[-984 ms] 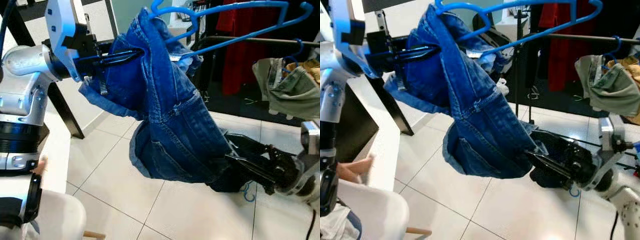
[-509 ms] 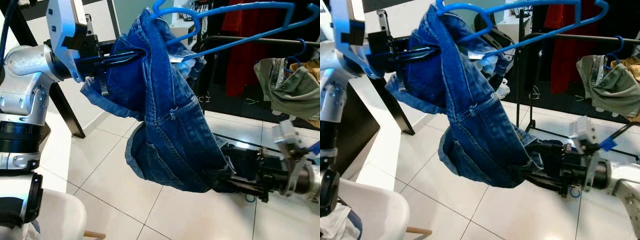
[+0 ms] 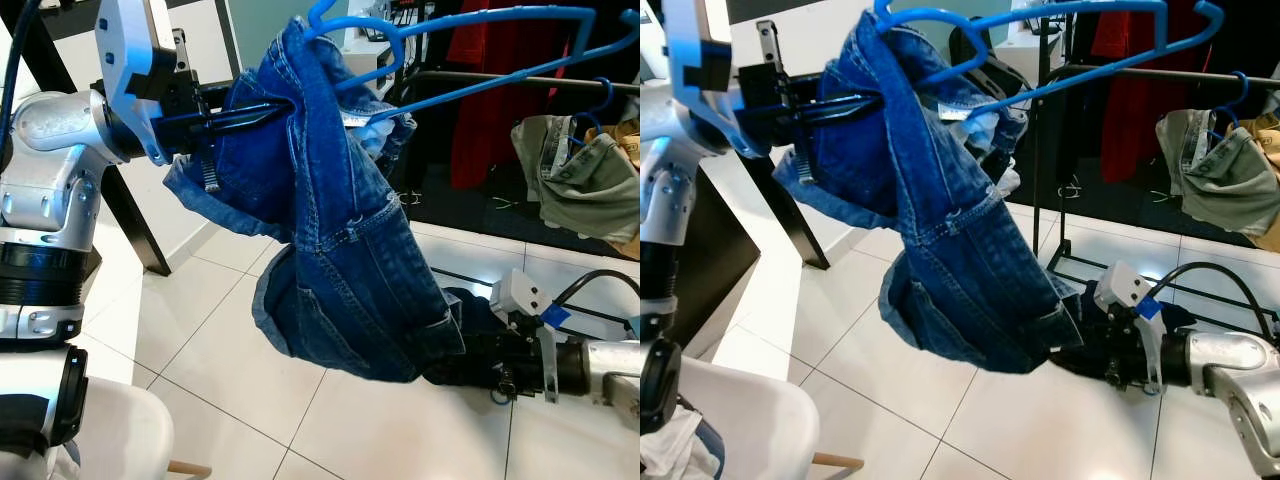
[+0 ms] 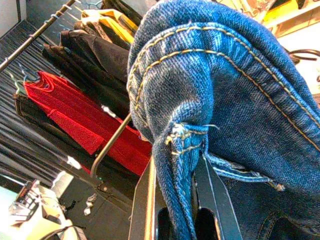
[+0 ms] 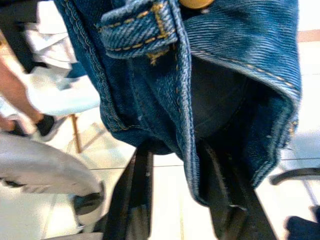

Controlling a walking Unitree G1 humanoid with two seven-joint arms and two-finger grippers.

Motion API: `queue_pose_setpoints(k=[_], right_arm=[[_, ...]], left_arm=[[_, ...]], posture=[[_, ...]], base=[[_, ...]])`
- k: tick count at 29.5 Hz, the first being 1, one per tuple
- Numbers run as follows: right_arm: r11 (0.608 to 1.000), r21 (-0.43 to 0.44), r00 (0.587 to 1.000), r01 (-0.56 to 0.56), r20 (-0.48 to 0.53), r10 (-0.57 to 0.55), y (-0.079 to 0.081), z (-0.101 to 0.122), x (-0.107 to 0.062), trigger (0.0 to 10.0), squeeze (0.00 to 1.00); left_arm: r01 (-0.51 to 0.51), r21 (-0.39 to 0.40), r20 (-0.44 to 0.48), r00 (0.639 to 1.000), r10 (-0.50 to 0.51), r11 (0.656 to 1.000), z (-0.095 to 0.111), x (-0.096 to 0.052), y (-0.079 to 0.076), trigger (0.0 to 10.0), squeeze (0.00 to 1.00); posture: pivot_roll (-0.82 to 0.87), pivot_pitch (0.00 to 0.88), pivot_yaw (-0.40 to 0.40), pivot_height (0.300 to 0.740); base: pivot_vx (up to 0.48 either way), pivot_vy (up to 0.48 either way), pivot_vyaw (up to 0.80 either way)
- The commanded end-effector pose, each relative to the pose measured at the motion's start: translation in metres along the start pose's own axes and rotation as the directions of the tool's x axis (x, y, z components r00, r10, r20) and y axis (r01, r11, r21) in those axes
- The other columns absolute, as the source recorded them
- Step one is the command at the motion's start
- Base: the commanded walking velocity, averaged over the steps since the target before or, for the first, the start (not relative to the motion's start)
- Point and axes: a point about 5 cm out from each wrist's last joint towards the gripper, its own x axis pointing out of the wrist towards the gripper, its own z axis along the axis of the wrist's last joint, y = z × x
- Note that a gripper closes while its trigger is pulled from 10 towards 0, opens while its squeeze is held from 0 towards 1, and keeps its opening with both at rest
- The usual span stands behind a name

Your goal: Hang hanger

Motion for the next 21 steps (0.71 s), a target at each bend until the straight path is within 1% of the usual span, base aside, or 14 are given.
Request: queue_pose_setpoints(k=[1, 3, 4, 5, 8, 9, 10, 11, 12, 13, 15, 17, 21], right_arm=[[1.0, -0.013, 1.0, 0.022, 0.006, -0.022, -0.003, 0.001, -0.002, 0.0, 0.0], [0.995, -0.041, 0.995, 0.096, 0.039, -0.095, -0.014, 0.009, -0.011, 0.0, 0.0], [0.995, -0.041, 0.995, 0.096, 0.039, -0.095, -0.014, 0.009, -0.011, 0.0, 0.0], [0.986, -0.064, 0.986, 0.154, 0.075, -0.149, -0.023, 0.015, -0.019, 0.0, 0.0], [0.986, -0.064, 0.986, 0.154, 0.075, -0.149, -0.023, 0.015, -0.019, 0.0, 0.0], [0.979, -0.081, 0.98, 0.185, 0.095, -0.177, -0.027, 0.02, -0.023, 0.0, 0.0], [0.979, -0.081, 0.98, 0.185, 0.095, -0.177, -0.027, 0.02, -0.023, 0.0, 0.0], [0.972, -0.098, 0.971, 0.215, 0.125, -0.203, -0.031, 0.025, -0.029, 0.0, 0.0], [0.972, -0.098, 0.971, 0.215, 0.125, -0.203, -0.031, 0.025, -0.029, 0.0, 0.0], [0.958, -0.122, 0.957, 0.259, 0.168, -0.238, -0.038, 0.035, -0.039, 0.0, 0.0], [0.958, -0.122, 0.957, 0.259, 0.168, -0.238, -0.038, 0.035, -0.039, 0.0, 0.0], [0.929, -0.174, 0.927, 0.327, 0.25, -0.279, -0.047, 0.059, -0.06, 0.0, 0.0], [0.929, -0.174, 0.927, 0.327, 0.25, -0.279, -0.047, 0.059, -0.06, 0.0, 0.0]], left_arm=[[-0.02, 0.019, 0.002, 1.0, 0.02, 1.0, 0.006, -0.005, 0.006, 0.0, 0.0], [-0.01, -0.003, -0.034, 0.999, 0.01, 1.0, -0.002, -0.009, 0.004, 0.0, 0.0], [-0.01, -0.003, -0.034, 0.999, 0.01, 1.0, -0.002, -0.009, 0.004, 0.0, 0.0], [-0.006, -0.022, -0.061, 0.998, 0.005, 1.0, -0.008, -0.013, 0.001, 0.0, 0.0], [-0.006, -0.022, -0.061, 0.998, 0.005, 1.0, -0.008, -0.013, 0.001, 0.0, 0.0], [-0.005, -0.031, -0.082, 0.997, 0.002, 1.0, -0.013, -0.015, -0.001, 0.0, 0.0], [-0.005, -0.031, -0.082, 0.997, 0.002, 1.0, -0.013, -0.015, -0.001, 0.0, 0.0], [0.001, -0.044, -0.112, 0.994, -0.006, 0.999, -0.019, -0.017, -0.003, 0.0, 0.0], [0.001, -0.044, -0.112, 0.994, -0.006, 0.999, -0.019, -0.017, -0.003, 0.0, 0.0], [0.021, -0.068, -0.159, 0.987, -0.031, 0.997, -0.029, -0.021, -0.009, 0.0, 0.0], [0.021, -0.068, -0.159, 0.987, -0.031, 0.997, -0.029, -0.021, -0.009, 0.0, 0.0], [0.061, -0.141, -0.248, 0.964, -0.095, 0.988, -0.048, -0.032, -0.024, 0.0, 0.0], [0.061, -0.141, -0.248, 0.964, -0.095, 0.988, -0.048, -0.032, -0.024, 0.0, 0.0]], posture=[[-0.09, 0.0, 0.102, 0.74], [-0.09, 0.0, 0.098, 0.74], [-0.09, 0.0, 0.098, 0.74], [-0.09, 0.0, 0.097, 0.74], [-0.09, 0.0, 0.097, 0.74], [-0.09, 0.0, 0.095, 0.74], [-0.09, 0.0, 0.095, 0.74], [-0.09, 0.0, 0.094, 0.74], [-0.09, 0.0, 0.094, 0.74], [-0.08, 0.0, 0.091, 0.74], [-0.08, 0.0, 0.091, 0.74], [-0.08, 0.0, 0.09, 0.74], [-0.08, 0.0, 0.09, 0.74]], base=[[0.0, 0.0, 0.0], [0.0, 0.0, 0.0], [0.0, 0.0, 0.0], [0.0, 0.0, 0.0], [0.0, 0.0, 0.0], [0.0, 0.0, 0.0], [0.0, 0.0, 0.0], [0.0, 0.0, 0.0], [0.0, 0.0, 0.0], [0.0, 0.0, 0.0], [0.0, 0.0, 0.0], [0.0, 0.0, 0.0], [0.0, 0.0, 0.0]])
